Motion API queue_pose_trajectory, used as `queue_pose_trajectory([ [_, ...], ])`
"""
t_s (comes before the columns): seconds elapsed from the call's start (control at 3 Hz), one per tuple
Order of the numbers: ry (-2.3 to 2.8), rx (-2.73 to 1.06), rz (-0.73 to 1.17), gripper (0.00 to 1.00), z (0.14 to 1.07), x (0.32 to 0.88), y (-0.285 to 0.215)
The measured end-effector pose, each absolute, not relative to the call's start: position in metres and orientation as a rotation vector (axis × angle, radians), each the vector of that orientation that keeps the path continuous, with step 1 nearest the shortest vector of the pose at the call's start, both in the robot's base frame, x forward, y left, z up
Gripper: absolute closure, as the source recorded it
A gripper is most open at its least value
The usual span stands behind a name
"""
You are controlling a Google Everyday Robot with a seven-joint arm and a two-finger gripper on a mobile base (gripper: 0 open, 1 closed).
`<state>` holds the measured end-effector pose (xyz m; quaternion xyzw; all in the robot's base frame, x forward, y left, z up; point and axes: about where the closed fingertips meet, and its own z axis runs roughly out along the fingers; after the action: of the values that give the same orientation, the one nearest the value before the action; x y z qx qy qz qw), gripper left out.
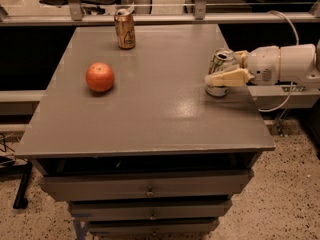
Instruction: Pick 7up can
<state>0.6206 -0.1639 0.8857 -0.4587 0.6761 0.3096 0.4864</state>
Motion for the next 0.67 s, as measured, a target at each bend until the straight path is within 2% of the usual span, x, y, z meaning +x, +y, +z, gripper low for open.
queue_pose_trajectory([
  [0.67, 1.467, -1.161, 0.865, 0.88, 0.948, 0.616, -0.122],
])
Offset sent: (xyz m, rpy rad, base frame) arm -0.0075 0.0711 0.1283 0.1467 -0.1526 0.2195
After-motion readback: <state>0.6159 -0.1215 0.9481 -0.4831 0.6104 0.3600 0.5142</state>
